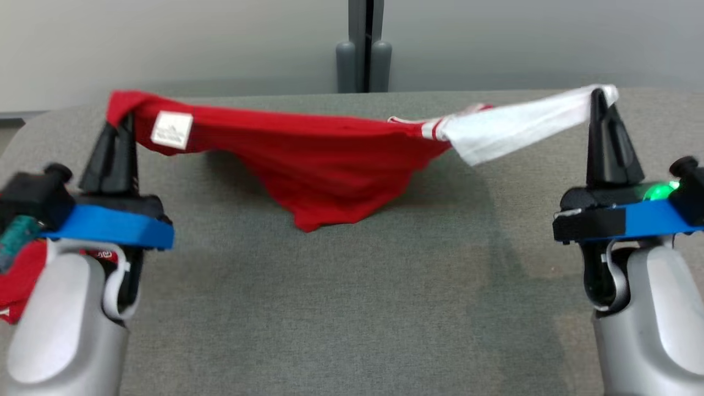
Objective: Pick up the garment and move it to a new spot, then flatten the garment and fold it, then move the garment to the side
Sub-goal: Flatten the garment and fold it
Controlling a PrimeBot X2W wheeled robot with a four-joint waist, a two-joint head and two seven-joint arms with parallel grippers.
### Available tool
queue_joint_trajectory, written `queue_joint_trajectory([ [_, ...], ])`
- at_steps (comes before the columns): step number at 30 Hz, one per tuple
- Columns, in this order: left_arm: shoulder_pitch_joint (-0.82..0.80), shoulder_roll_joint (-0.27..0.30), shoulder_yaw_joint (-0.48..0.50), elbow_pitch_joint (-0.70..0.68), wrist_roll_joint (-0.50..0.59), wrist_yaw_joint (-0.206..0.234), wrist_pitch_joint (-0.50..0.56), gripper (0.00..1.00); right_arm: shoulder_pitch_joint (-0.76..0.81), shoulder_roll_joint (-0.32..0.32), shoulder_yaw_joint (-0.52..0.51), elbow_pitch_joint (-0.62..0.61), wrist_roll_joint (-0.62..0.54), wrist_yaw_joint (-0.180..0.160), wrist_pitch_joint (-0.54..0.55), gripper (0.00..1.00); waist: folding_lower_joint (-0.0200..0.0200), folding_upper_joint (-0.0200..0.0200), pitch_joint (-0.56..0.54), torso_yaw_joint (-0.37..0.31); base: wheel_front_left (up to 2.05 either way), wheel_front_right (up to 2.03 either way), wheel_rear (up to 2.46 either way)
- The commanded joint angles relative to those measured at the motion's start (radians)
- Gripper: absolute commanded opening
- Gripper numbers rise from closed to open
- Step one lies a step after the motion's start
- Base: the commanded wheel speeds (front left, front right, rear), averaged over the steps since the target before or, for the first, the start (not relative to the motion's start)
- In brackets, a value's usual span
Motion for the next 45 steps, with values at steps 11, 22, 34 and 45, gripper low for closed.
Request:
queue_joint_trajectory([
  [11,-0.288,0.137,0.067,-0.226,0.010,0.008,0.116,0.00,-0.241,-0.013,0.010,-0.361,0.010,0.000,0.137,0.00,0.0000,-0.0002,-0.075,-0.065,0.00,0.00,0.00],
  [22,-0.497,0.191,0.051,-0.162,-0.024,0.004,0.259,0.00,-0.547,-0.004,-0.070,-0.218,-0.118,0.000,0.247,0.00,0.0000,-0.0002,0.149,-0.077,0.00,0.00,0.00],
  [34,-0.732,0.177,0.041,0.150,-0.001,0.006,0.048,0.00,-0.828,-0.009,-0.290,0.021,-0.203,-0.002,0.046,0.00,0.0000,-0.0002,0.269,-0.131,0.00,0.00,0.00],
  [45,-0.251,0.107,0.031,0.438,-0.092,0.007,-0.001,0.00,-0.184,-0.012,-0.182,0.045,0.082,-0.006,-0.005,0.00,0.0000,-0.0002,0.229,-0.150,0.00,0.00,0.00],
])
